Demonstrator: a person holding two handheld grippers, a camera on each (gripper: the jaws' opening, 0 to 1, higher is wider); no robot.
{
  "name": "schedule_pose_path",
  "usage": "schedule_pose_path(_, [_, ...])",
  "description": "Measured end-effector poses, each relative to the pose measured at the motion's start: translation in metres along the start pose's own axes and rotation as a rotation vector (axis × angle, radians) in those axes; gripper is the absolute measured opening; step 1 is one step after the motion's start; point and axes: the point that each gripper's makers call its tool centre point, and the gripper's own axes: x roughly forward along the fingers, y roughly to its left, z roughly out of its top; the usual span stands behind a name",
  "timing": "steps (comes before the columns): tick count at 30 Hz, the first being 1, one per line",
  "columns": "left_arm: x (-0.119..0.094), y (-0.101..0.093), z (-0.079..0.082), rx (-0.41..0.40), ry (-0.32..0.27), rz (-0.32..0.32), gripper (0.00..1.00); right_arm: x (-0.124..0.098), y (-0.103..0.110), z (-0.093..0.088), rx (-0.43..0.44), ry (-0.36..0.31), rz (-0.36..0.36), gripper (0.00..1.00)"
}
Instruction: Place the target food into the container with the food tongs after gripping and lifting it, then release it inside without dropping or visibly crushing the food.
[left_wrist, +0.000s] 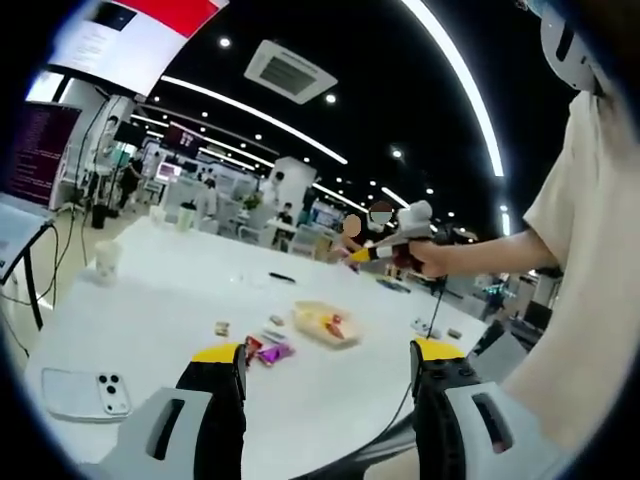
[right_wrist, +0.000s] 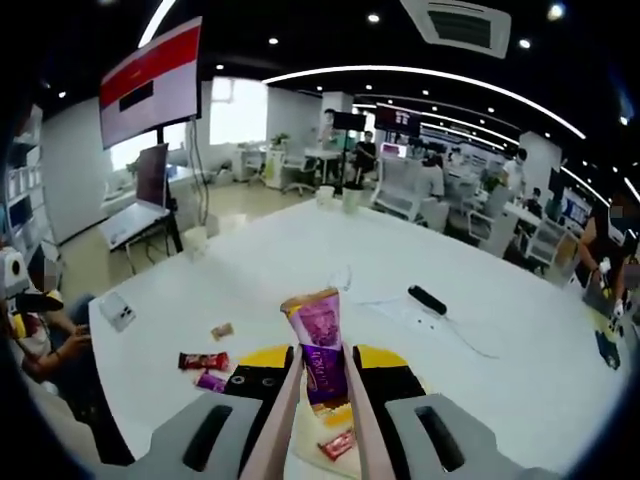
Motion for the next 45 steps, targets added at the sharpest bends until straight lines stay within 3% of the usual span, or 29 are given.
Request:
schedule_pose_path(14, [0.01, 0.0, 0.002, -0.006, 0.004, -0.02, 0.67, -0.003, -0.012, -0.002, 0.033, -0.001, -0.031, 0.23])
schedule_pose_path(21, [0.006, 0.001, -0.006, -0.022, 0.009, -0.01, 0.67, -0.001, -0.012, -0.003, 0.038, 0.0, -0.031, 0.23])
schedule_pose_path(45, [-0.003, 0.006, -0.011, -0.044, -0.007, 0.028, 0.66, 0.012, -0.01, 0.0, 0.046, 0.005, -0.02, 0.23])
